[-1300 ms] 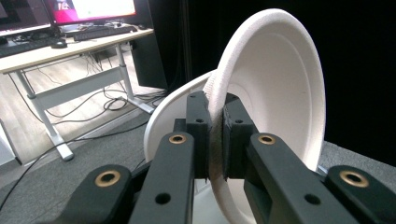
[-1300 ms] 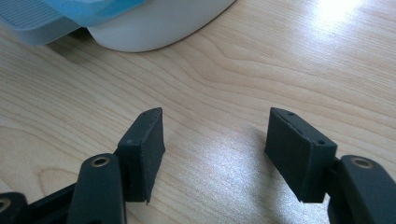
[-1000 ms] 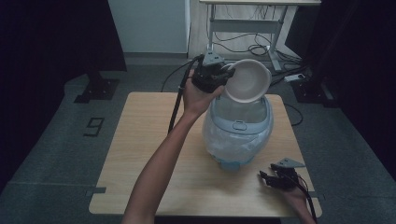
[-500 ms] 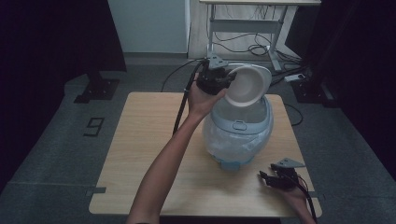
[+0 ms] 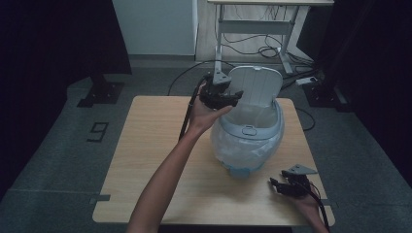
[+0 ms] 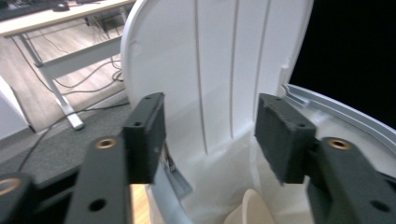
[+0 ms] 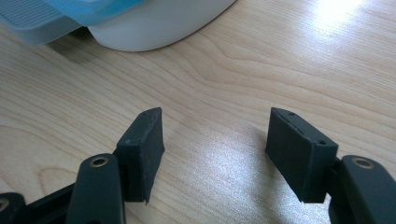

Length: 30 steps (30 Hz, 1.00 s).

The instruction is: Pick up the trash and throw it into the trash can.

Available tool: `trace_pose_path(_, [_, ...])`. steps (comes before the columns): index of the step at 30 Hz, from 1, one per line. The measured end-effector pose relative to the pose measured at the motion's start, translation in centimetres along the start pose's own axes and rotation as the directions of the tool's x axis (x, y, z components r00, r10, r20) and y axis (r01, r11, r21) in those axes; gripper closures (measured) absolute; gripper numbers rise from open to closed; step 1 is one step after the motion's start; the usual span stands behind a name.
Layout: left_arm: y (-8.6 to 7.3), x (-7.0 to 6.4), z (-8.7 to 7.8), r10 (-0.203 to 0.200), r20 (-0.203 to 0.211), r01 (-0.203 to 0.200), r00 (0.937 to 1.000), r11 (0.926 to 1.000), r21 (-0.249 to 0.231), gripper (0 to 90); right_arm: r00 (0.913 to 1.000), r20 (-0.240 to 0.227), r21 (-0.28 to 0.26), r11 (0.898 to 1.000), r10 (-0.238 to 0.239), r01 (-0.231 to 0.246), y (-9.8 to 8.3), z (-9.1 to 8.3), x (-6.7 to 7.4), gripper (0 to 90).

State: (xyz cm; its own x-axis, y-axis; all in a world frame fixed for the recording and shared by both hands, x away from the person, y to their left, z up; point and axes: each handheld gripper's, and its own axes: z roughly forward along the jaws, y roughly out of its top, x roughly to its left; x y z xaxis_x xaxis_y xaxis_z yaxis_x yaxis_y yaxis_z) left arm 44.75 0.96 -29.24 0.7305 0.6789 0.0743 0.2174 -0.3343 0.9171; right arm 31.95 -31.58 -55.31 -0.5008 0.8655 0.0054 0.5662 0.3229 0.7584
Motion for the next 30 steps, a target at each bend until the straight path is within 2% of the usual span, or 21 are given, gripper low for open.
trace_pose_path(2, [-0.4,0.1,-0.8,-0.003,0.014,0.003,0.9999,1.0000,-0.002,38.0,1.0000,0.000,0.000,1.000,0.000,0.000,0.0,0.0,0.0,36.4])
trace_pose_path(6, [-1.6,0.4,-3.0,-0.034,0.049,0.035,0.9982,0.9992,-0.021,33.7,1.0000,0.000,0.000,1.000,0.002,-0.002,0.0,0.0,0.0,36.4])
trace_pose_path(8, [-2.3,0.4,-4.0,-0.031,0.054,0.033,0.9981,0.9992,-0.024,32.1,1.0000,0.000,0.000,1.000,0.001,-0.001,0.0,0.0,0.0,36.4])
trace_pose_path(9, [-2.3,0.4,-4.0,-0.031,0.054,0.033,0.9981,0.9992,-0.024,31.6,1.0000,0.000,0.000,1.000,0.001,-0.001,0.0,0.0,0.0,36.4])
trace_pose_path(10, [-3.1,0.4,-4.9,-0.034,0.062,0.036,0.9975,0.9988,-0.032,31.1,1.0000,0.000,0.000,1.000,0.001,-0.001,0.0,0.0,0.0,36.4])
trace_pose_path(12, [-3.4,0.4,-5.2,-0.036,0.065,0.038,0.9973,0.9988,-0.032,30.5,1.0000,0.001,0.000,1.000,0.002,-0.002,0.0,0.0,0.0,36.4])
trace_pose_path(13, [-4.4,0.4,-6.1,-0.035,0.059,0.037,0.9976,0.9988,-0.031,30.4,1.0000,0.002,0.000,1.000,0.004,-0.004,0.0,0.0,0.0,36.4])
trace_pose_path(15, [-4.7,0.4,-6.4,-0.036,0.057,0.038,0.9977,0.9988,-0.030,30.2,1.0000,0.003,0.000,1.000,0.003,-0.003,0.0,0.0,0.0,36.3])
trace_pose_path(16, [-5.7,0.5,-7.2,-0.041,0.052,0.043,0.9978,0.9985,-0.034,30.1,1.0000,0.003,0.000,1.000,0.003,-0.003,0.0,0.0,0.0,36.4])
trace_pose_path(21, [-8.6,0.7,-9.3,-0.075,0.039,0.076,0.9964,0.9963,-0.038,30.1,1.0000,0.003,0.000,1.000,0.004,-0.004,0.0,0.0,0.1,36.4])
trace_pose_path(28, [-13.4,0.5,-11.1,-0.118,0.014,0.118,0.9929,0.9929,-0.008,30.0,1.0000,0.004,-0.003,1.000,0.002,-0.002,0.0,0.0,0.0,36.3])
trace_pose_path(29, [-13.4,0.5,-11.1,-0.118,0.014,0.118,0.9929,0.9929,-0.008,30.0,1.0000,0.003,-0.003,1.000,0.003,-0.003,0.0,0.0,0.0,36.4])
trace_pose_path(30, [-15.0,0.3,-11.3,-0.122,0.000,0.121,0.9926,0.9926,0.009,30.1,1.0000,0.005,-0.006,1.000,0.004,-0.004,0.0,0.0,0.1,36.3])
